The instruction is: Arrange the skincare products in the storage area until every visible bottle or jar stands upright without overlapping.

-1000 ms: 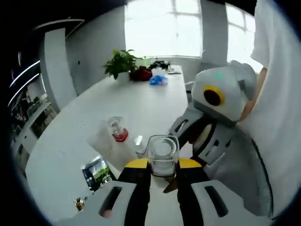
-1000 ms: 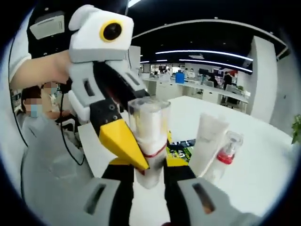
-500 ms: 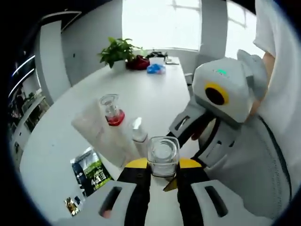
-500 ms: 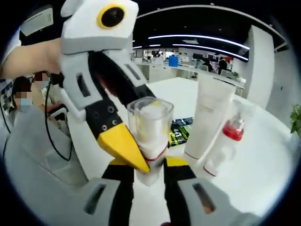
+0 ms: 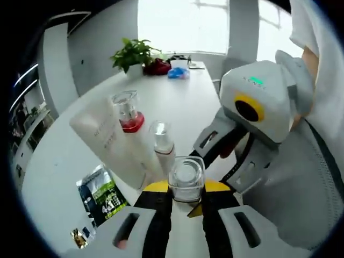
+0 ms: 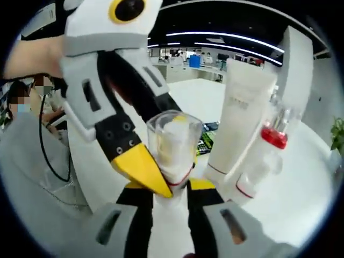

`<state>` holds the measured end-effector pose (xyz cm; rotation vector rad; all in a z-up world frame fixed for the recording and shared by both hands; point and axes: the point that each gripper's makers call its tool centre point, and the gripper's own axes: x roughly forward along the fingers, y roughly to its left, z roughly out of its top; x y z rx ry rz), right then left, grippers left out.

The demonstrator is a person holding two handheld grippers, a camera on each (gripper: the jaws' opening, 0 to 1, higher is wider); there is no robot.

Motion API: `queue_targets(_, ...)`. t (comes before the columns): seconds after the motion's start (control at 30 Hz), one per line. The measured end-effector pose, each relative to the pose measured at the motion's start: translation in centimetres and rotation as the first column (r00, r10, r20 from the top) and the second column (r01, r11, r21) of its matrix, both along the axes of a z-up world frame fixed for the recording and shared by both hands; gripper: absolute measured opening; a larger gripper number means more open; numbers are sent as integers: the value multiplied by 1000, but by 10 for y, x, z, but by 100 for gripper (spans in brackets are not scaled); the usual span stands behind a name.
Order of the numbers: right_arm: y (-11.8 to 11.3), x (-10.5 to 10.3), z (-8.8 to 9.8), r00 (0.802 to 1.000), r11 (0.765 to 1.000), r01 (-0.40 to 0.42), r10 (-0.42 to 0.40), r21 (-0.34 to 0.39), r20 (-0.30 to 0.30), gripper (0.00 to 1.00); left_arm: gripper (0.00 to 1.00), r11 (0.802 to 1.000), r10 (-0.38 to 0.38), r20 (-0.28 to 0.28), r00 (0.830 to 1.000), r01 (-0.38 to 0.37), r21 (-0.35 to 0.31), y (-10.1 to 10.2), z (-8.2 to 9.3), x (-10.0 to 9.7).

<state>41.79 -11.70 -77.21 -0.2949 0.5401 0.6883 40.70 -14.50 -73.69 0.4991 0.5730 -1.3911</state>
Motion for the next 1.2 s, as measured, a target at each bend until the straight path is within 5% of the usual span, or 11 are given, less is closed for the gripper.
queue_targets(0.67, -5, -4, -23, 999, 998, -8, 6, -57, -37, 24, 17, 999, -44, -4, 999, 44, 25, -3, -20, -4)
queue_targets(1.2, -6, -5, -23, 999, 998, -5, 2, -64, -41, 23, 19, 997, -53, 9, 999, 52, 56, 4, -23, -2)
